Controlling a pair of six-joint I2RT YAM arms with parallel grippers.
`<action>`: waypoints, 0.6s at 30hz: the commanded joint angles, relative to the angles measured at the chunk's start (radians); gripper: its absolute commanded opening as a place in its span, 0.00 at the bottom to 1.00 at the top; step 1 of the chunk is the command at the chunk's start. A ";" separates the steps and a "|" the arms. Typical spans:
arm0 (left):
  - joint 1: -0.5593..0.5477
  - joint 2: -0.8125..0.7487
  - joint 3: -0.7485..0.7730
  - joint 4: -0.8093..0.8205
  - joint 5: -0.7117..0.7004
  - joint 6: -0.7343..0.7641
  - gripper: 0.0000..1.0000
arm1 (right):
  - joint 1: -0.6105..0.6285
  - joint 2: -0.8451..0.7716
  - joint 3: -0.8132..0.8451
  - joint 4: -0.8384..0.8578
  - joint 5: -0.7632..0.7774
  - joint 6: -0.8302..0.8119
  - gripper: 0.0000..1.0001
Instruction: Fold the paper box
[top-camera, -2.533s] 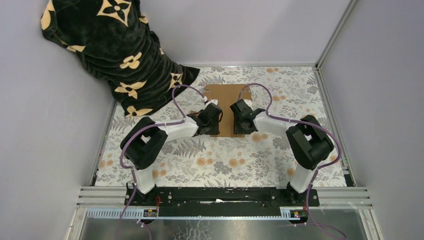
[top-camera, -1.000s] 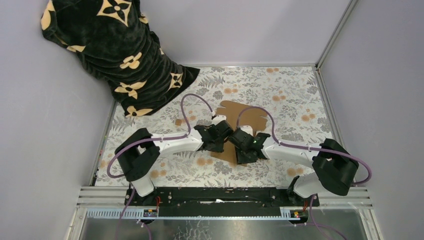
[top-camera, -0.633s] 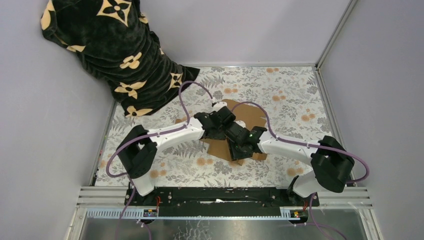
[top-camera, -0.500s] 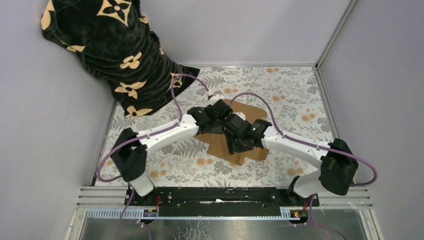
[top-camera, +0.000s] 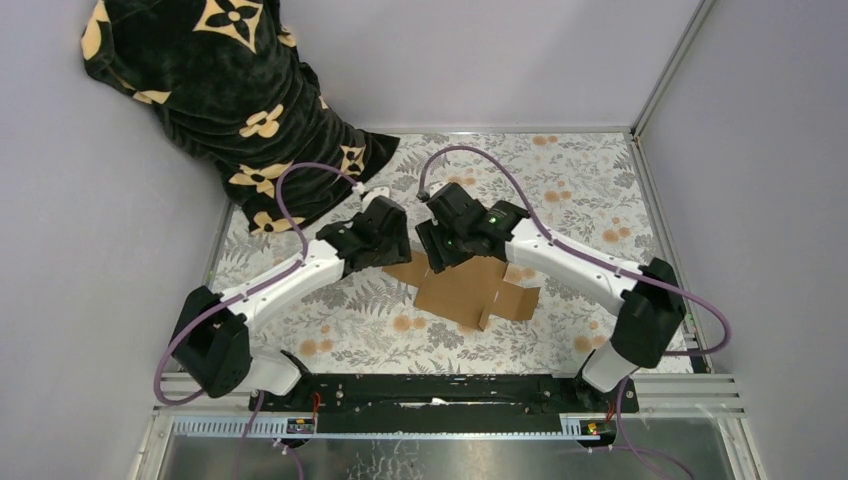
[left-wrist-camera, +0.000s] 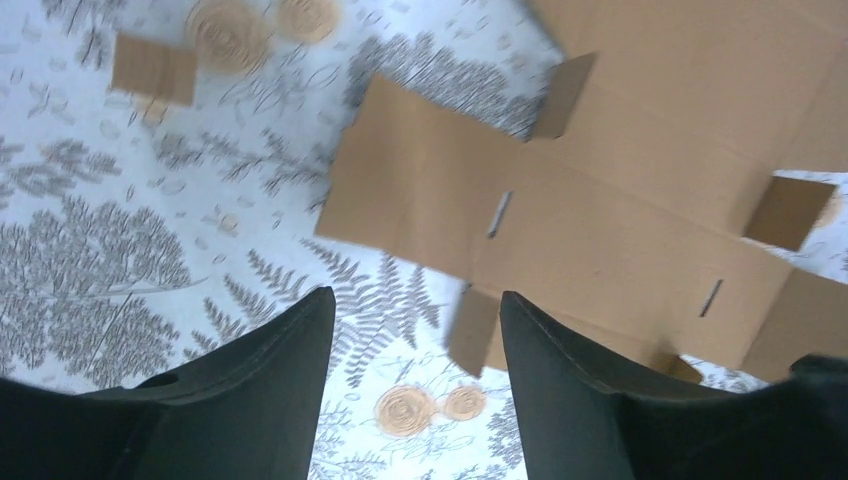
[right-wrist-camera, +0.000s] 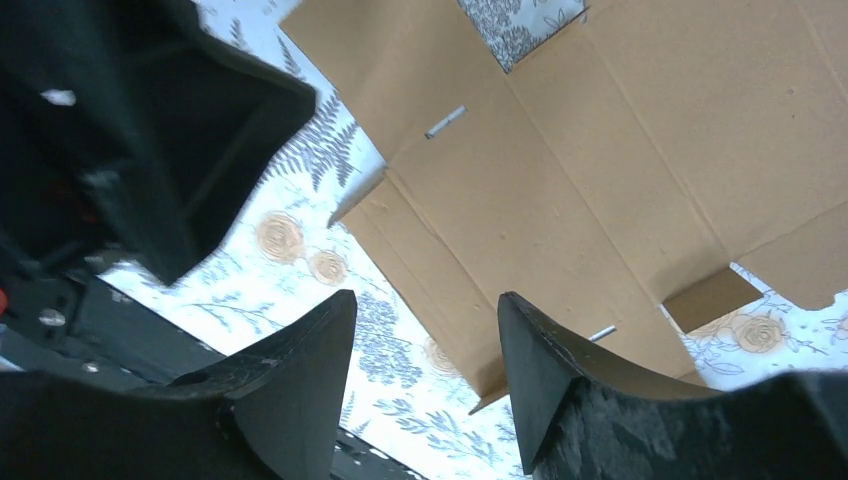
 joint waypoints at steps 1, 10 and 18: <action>0.026 -0.122 -0.122 0.127 0.026 -0.069 0.72 | -0.003 0.030 0.063 -0.035 -0.005 -0.124 0.62; 0.036 -0.324 -0.347 0.234 0.078 -0.206 0.73 | 0.002 -0.016 -0.024 0.011 -0.099 -0.222 0.64; -0.040 -0.407 -0.519 0.471 0.268 -0.355 0.62 | -0.002 0.003 -0.045 0.013 0.045 -0.162 0.63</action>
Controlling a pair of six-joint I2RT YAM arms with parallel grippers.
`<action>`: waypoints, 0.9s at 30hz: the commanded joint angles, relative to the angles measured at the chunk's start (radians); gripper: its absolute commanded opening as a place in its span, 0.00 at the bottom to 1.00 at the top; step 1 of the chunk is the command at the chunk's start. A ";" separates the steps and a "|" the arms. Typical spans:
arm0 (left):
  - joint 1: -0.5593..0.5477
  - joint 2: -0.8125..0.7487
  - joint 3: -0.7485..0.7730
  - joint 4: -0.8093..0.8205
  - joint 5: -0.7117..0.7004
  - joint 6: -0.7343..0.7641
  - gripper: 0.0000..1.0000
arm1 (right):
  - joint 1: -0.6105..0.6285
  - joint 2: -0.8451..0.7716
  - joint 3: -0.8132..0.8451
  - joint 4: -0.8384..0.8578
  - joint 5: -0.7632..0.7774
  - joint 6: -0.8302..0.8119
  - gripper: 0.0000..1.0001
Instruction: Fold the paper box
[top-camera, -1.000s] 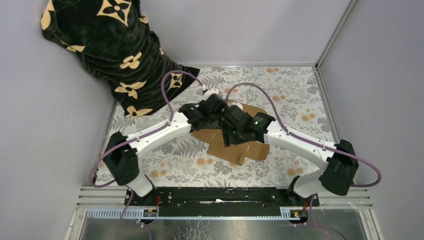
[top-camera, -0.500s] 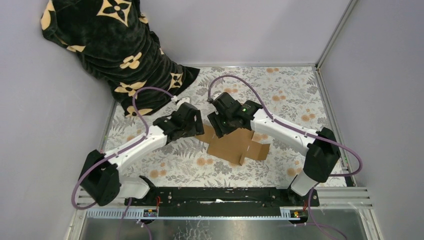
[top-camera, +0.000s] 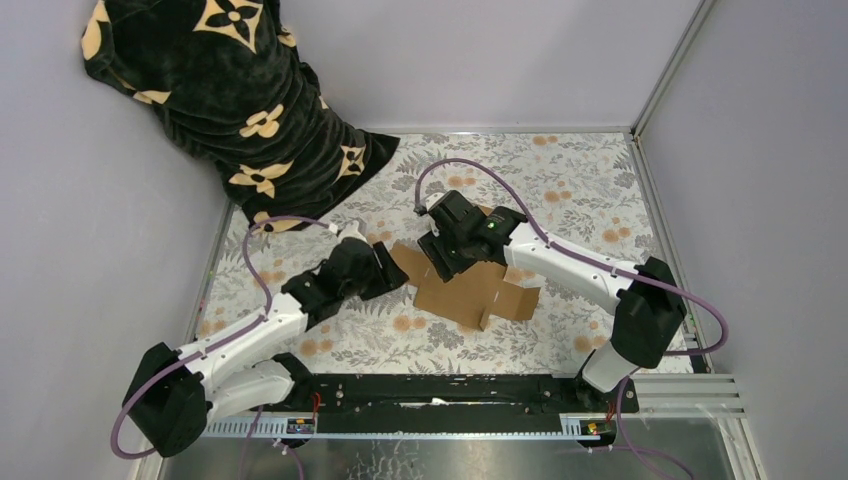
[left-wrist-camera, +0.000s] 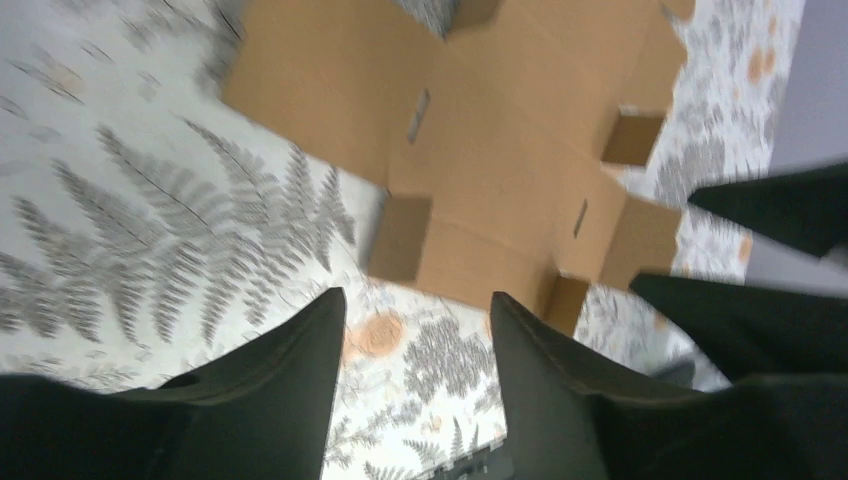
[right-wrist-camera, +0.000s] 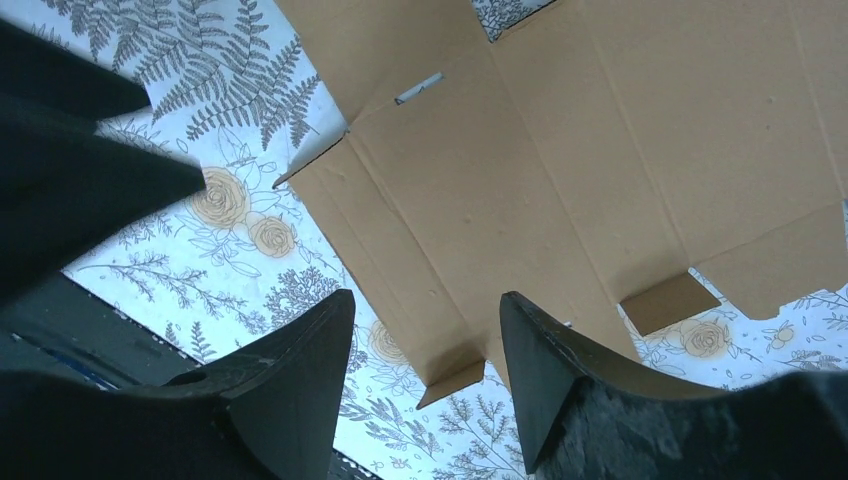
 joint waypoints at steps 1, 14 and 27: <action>-0.068 -0.042 -0.093 0.212 0.087 -0.121 0.65 | -0.004 -0.018 0.017 0.009 0.060 0.027 0.63; -0.233 0.122 -0.104 0.268 -0.193 -0.041 0.53 | -0.115 -0.066 -0.055 0.018 -0.025 0.072 0.63; -0.236 0.262 -0.046 0.328 -0.301 0.064 0.46 | -0.173 -0.077 -0.125 0.054 -0.087 0.058 0.63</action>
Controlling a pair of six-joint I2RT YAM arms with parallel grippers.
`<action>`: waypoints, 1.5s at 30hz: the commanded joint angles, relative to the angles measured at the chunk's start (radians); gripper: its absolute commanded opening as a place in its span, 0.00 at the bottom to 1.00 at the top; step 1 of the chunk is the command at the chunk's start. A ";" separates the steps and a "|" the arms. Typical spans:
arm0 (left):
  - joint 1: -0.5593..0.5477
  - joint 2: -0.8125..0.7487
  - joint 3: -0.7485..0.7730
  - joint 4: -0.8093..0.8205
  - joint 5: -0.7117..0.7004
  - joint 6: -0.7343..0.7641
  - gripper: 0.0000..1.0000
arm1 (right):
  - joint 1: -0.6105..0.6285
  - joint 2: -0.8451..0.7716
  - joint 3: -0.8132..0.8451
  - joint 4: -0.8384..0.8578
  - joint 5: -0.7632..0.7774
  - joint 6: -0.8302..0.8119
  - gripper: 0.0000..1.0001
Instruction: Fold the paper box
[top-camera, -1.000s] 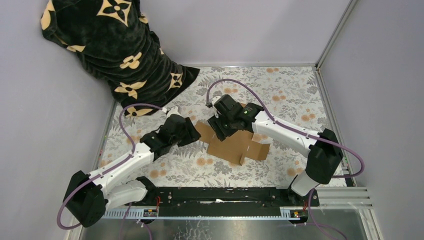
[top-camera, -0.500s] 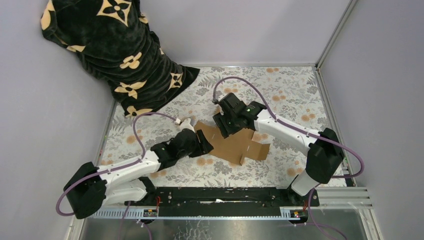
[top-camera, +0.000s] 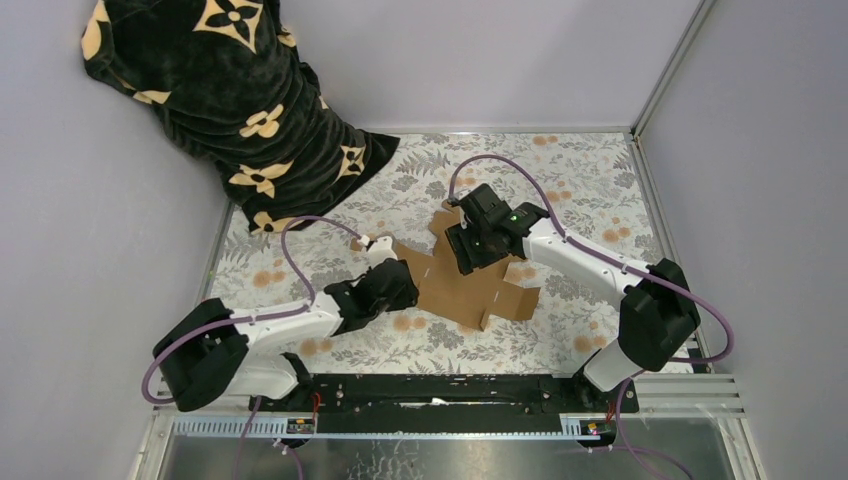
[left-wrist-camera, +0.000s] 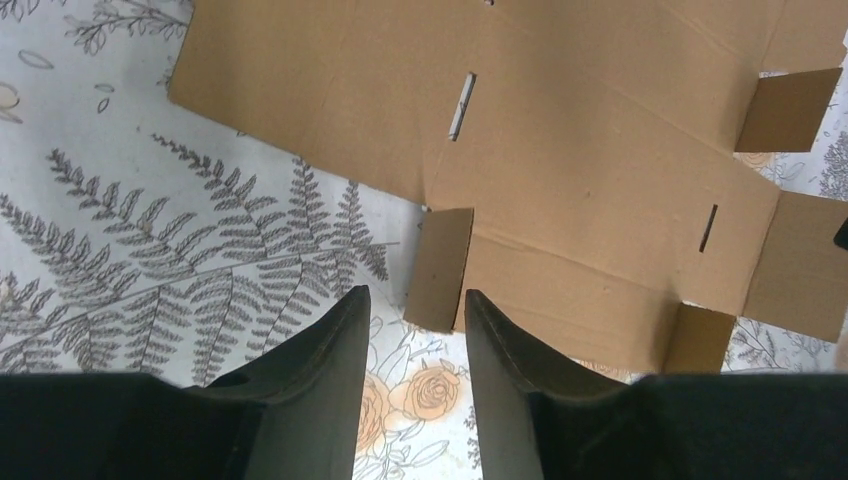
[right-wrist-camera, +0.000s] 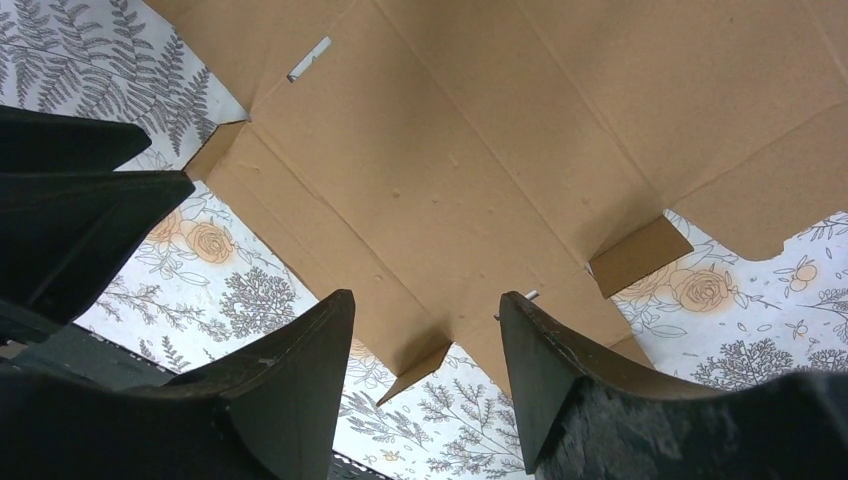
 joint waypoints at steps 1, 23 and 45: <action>-0.003 0.050 0.041 0.111 -0.046 0.061 0.46 | -0.015 -0.027 -0.008 0.032 -0.044 -0.005 0.63; 0.000 0.190 0.150 0.012 -0.059 0.138 0.12 | -0.038 -0.017 -0.024 0.031 -0.050 0.003 0.63; 0.299 0.372 0.615 -0.367 0.274 0.459 0.13 | -0.041 -0.156 -0.021 0.030 0.107 -0.053 0.62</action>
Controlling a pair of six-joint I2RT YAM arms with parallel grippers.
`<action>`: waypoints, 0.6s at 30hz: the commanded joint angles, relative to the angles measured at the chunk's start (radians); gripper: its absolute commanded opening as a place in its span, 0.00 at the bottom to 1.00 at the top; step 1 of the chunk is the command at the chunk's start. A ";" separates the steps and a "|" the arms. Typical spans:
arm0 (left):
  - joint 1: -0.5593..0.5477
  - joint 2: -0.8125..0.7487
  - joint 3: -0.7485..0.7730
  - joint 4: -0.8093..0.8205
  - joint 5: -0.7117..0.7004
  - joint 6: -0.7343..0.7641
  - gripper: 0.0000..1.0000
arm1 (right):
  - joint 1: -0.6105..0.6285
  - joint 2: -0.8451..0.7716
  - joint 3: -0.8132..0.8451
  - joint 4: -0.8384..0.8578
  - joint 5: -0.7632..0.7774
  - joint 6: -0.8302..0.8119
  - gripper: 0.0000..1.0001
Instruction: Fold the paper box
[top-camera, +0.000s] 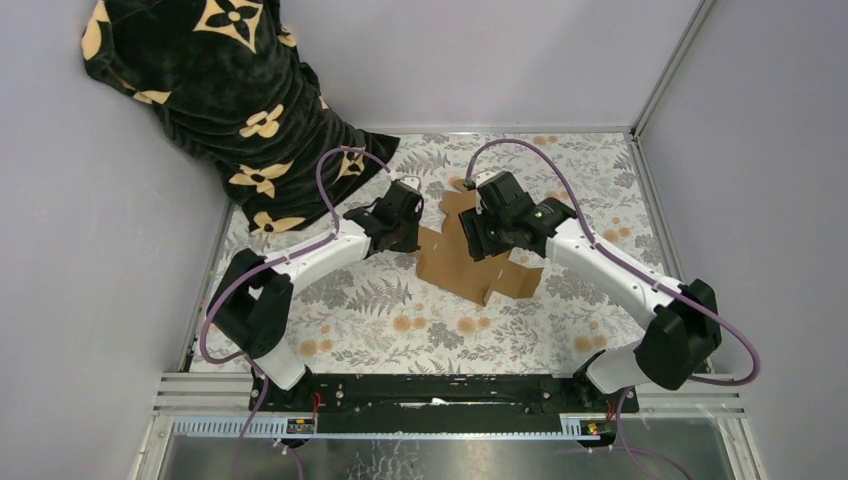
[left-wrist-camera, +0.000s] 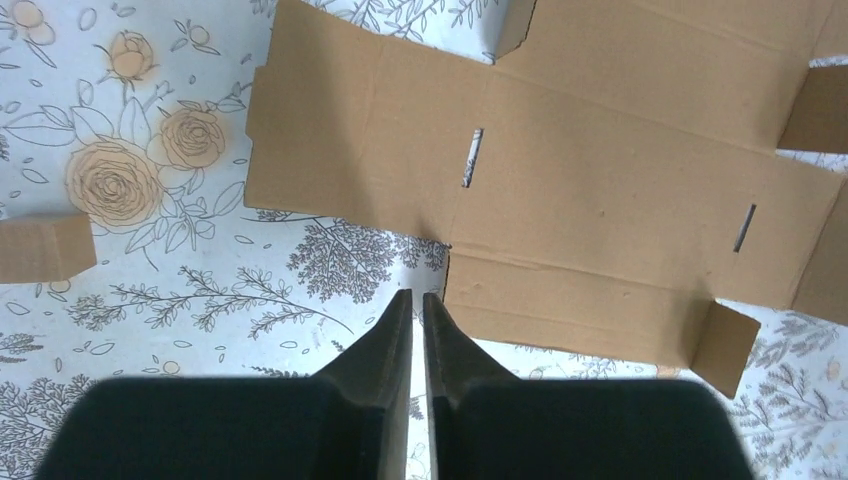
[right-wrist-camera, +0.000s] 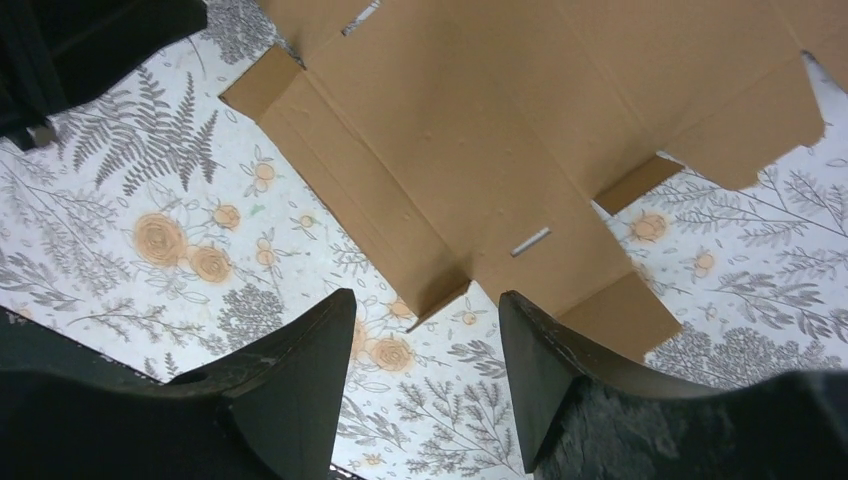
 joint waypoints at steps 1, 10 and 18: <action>0.049 0.002 0.014 -0.027 0.100 0.016 0.16 | 0.019 -0.060 -0.076 0.058 0.091 -0.034 0.62; 0.106 -0.078 -0.111 0.072 0.237 -0.112 0.54 | 0.080 -0.016 -0.100 0.061 0.171 -0.010 0.59; 0.109 -0.223 -0.289 0.189 0.273 -0.255 0.56 | 0.112 0.038 -0.050 -0.031 0.156 -0.029 0.41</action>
